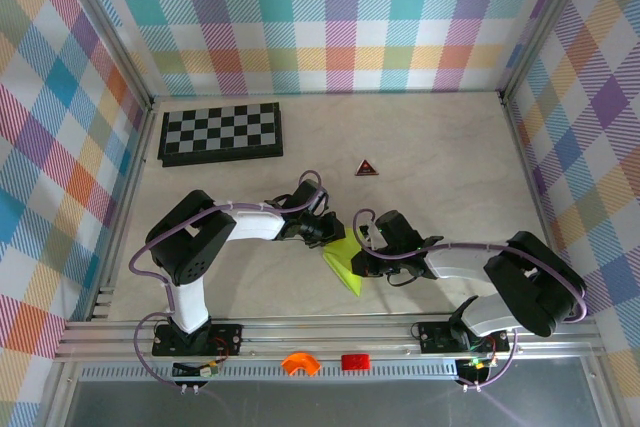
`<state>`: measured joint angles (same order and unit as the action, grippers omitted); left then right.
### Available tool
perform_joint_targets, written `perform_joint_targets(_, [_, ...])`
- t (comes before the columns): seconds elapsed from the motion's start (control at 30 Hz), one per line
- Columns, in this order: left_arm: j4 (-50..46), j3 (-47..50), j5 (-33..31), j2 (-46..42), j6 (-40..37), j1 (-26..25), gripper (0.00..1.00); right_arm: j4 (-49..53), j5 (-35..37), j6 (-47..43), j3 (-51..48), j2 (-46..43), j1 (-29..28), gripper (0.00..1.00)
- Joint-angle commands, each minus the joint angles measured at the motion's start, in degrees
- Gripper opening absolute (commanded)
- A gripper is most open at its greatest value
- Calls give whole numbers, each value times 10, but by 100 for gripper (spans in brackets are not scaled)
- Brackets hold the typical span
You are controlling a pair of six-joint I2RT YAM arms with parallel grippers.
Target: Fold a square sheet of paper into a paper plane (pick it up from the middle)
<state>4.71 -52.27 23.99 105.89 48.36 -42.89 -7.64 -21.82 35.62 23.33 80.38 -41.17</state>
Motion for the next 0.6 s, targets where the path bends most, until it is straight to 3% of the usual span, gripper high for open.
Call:
perform_joint_targets(0.0, [-54, 24, -16, 15, -3, -5, 14, -3, -10, 5, 13, 13, 5, 8])
perform_joint_targets(0.57, [-53, 22, -14, 18, -3, -5, 14, 16, -6, -1, 26, 12, 5, 8])
